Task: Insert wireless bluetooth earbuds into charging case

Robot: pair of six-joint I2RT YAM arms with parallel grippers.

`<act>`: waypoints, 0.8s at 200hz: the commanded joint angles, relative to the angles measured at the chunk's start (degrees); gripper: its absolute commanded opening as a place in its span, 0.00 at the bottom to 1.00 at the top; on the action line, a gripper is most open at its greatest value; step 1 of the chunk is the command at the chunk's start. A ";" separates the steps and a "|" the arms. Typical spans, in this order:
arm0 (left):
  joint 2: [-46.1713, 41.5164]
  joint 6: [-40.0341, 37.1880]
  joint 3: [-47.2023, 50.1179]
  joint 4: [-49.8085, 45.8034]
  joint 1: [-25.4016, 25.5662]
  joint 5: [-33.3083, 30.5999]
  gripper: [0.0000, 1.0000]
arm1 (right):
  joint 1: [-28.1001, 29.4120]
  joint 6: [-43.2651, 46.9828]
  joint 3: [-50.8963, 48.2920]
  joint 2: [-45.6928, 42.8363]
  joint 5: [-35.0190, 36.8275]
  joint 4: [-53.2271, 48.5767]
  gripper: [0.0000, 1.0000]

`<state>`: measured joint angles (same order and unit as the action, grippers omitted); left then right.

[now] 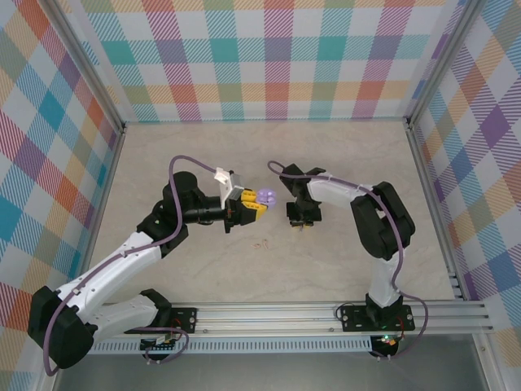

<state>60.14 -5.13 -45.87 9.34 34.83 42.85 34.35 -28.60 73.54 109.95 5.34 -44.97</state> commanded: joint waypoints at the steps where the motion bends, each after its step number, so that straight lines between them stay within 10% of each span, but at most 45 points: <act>1: 0.26 1.53 1.56 2.86 0.28 -2.33 0.11 | 0.28 3.35 -2.33 -5.32 1.55 5.10 0.20; 160: 4.01 8.64 6.38 10.00 -2.88 -12.58 0.12 | 0.19 8.24 -7.07 -32.57 -4.59 14.11 0.21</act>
<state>63.83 2.17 -40.58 14.87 32.60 31.00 34.35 -22.76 67.07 81.60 4.73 -33.85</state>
